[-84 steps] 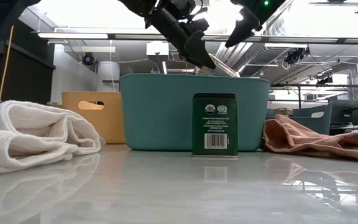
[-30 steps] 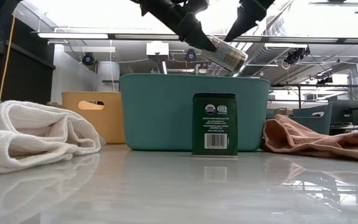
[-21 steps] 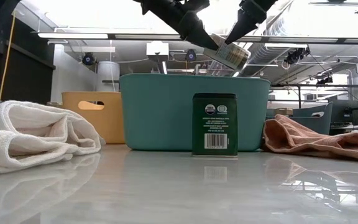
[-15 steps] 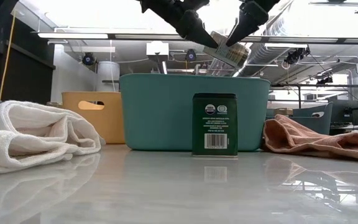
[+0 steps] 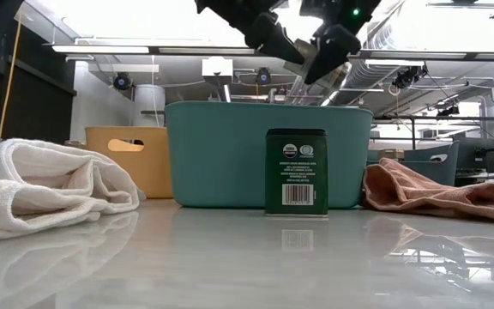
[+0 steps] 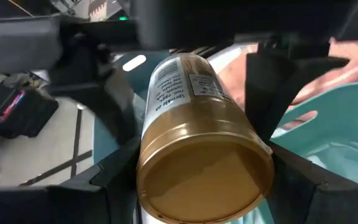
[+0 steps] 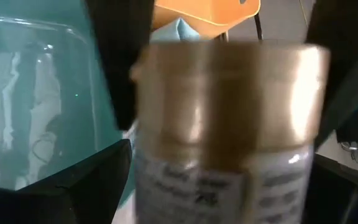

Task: Sort spices by type
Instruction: Put the bottom gold seasoning bottle into the blue bin

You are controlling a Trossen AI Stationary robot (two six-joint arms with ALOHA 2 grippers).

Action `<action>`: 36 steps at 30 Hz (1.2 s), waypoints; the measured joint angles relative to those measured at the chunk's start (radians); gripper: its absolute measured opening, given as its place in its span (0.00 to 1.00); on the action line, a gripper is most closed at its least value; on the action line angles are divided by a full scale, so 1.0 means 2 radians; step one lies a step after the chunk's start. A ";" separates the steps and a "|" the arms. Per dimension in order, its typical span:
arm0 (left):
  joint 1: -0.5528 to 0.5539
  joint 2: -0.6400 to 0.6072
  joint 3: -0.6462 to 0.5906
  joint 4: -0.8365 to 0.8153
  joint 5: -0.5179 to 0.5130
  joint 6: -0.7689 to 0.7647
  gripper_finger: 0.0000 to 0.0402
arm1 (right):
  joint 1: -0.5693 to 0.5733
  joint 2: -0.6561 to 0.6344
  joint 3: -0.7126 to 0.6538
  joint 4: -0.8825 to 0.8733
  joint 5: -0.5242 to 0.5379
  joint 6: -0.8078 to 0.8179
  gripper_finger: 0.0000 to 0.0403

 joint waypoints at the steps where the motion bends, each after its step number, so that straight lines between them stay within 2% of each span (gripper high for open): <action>1: 0.000 0.000 0.000 -0.001 0.000 0.000 0.61 | 0.000 0.001 0.000 0.003 0.001 0.000 0.92; 12: 0.008 0.001 0.000 0.001 -0.016 0.004 0.61 | 0.002 -0.014 0.000 0.006 0.020 0.001 0.90; 21: 0.009 0.001 0.000 -0.001 -0.017 0.003 0.61 | 0.001 -0.018 0.000 0.014 0.020 -0.006 0.67; 31: 0.008 0.001 0.000 0.000 -0.017 0.002 0.64 | 0.001 -0.018 0.000 0.013 0.019 -0.002 0.68; 36: 0.005 0.001 0.000 0.005 -0.067 -0.001 0.72 | 0.001 -0.018 0.000 0.013 0.029 -0.004 0.67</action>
